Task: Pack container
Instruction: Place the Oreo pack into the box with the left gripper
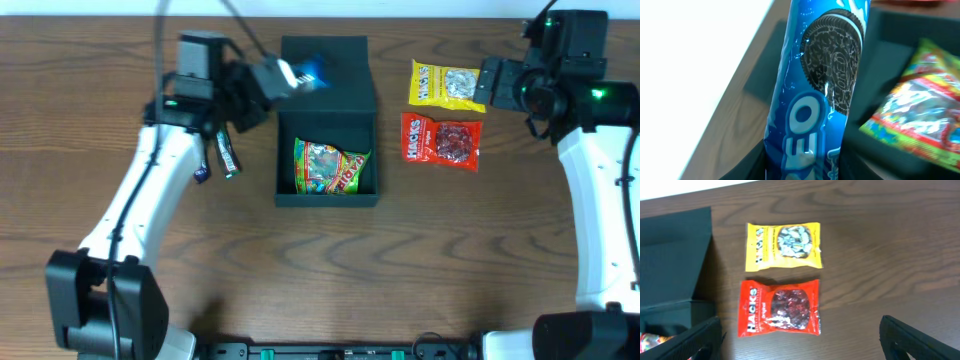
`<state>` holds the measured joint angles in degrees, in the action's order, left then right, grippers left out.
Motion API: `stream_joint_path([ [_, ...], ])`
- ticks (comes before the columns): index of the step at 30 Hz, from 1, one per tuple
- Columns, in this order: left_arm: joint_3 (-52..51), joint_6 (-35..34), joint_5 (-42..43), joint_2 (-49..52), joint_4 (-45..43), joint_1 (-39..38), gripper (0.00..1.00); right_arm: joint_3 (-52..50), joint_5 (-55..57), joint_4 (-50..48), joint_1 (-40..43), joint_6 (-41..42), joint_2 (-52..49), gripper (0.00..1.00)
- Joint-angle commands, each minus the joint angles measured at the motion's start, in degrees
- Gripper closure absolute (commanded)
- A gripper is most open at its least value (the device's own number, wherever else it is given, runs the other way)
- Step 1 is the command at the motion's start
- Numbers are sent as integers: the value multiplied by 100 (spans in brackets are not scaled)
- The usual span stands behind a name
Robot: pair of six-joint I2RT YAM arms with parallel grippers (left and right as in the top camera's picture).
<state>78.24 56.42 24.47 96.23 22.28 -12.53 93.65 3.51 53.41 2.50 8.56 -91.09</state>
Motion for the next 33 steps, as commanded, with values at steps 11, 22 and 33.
stream_joint_path([
  [11, 2, 1139, -33, 839, -35, -1032, 94, -20, 57, 26, 103, 61, -33, 1],
  [22, 2, 1128, -332, 1318, -393, -1104, 94, -17, 57, 186, 103, 61, -33, 1],
  [33, 2, 348, -717, 1591, -960, -1106, 5, -20, 55, 278, 101, 63, -33, 1],
])
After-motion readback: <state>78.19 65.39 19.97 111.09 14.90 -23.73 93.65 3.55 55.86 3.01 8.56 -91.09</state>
